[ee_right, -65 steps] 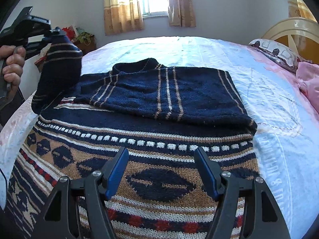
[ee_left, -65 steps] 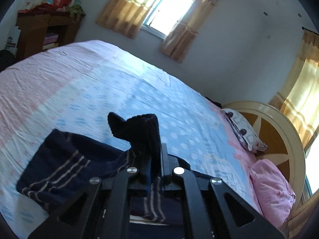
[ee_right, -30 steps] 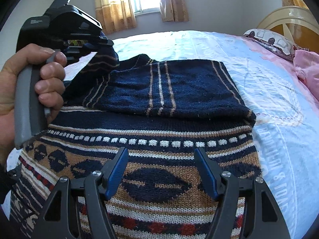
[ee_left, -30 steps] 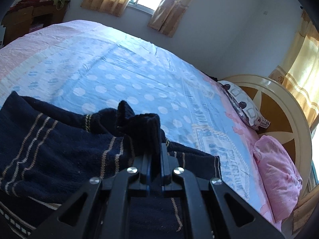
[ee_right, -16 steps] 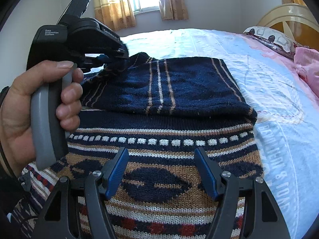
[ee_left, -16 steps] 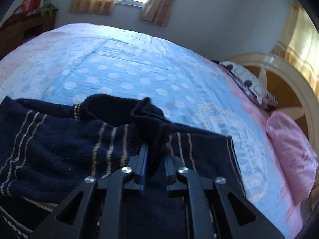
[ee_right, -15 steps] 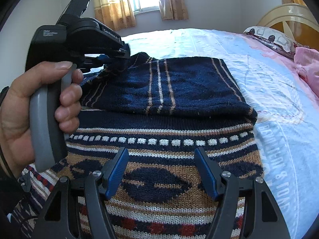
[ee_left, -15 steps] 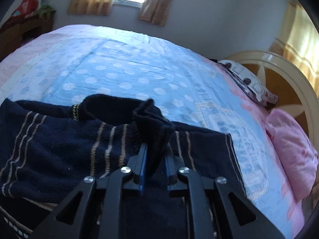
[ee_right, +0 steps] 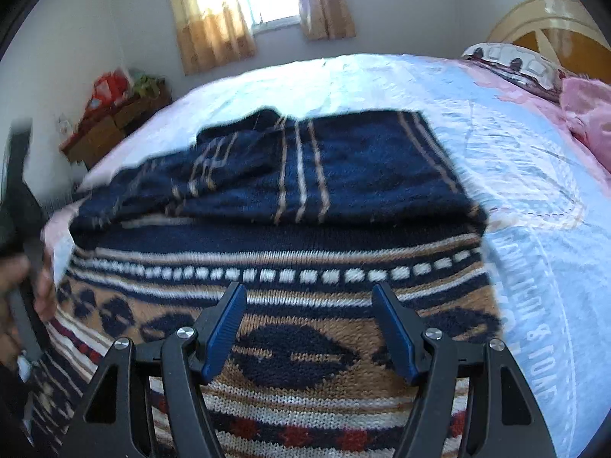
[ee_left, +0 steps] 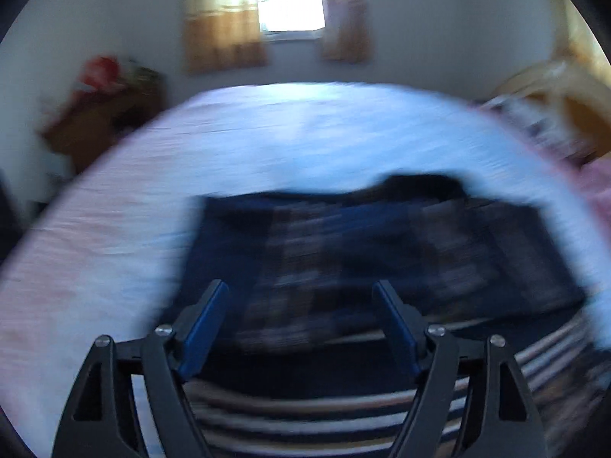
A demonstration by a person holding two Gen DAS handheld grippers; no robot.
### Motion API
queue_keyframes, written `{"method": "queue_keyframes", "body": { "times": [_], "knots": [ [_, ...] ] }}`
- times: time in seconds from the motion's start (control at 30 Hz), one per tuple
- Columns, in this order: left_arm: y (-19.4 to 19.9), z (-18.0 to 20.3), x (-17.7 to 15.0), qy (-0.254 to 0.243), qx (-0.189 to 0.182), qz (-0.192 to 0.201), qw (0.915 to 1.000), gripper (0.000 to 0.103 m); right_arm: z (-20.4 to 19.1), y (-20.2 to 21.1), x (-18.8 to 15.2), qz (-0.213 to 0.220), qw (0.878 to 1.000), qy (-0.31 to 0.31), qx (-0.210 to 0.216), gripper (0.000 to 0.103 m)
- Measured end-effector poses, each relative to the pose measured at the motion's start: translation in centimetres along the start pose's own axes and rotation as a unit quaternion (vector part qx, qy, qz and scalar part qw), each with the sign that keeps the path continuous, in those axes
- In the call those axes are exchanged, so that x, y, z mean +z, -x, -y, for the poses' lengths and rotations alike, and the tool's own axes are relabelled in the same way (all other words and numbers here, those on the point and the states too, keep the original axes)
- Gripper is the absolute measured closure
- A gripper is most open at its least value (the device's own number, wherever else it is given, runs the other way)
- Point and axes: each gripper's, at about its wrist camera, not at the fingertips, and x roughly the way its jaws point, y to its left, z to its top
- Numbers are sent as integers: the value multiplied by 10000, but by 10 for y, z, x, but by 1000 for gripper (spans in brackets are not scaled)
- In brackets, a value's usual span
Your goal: Fold small clothes
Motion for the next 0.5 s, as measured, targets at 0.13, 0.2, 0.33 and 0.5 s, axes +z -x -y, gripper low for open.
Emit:
{"method": "queue_keyframes", "body": {
  "times": [0.13, 0.2, 0.33, 0.5],
  "knots": [
    [-13, -49, -17, 223, 449, -194, 9986, 20, 3, 16, 26, 61, 9993, -193, 304, 34],
    [-21, -73, -25, 692, 117, -351, 9969, 13, -6, 12, 43, -52, 9994, 48, 325, 34],
    [-35, -84, -32, 1001, -400, -621, 9922, 11, -8, -18, 77, -311, 9991, -48, 287, 38],
    [-30, -92, -37, 1247, -823, -461, 9877, 9, -3, -68, 109, -512, 9975, -466, 172, 45]
  ]
}}
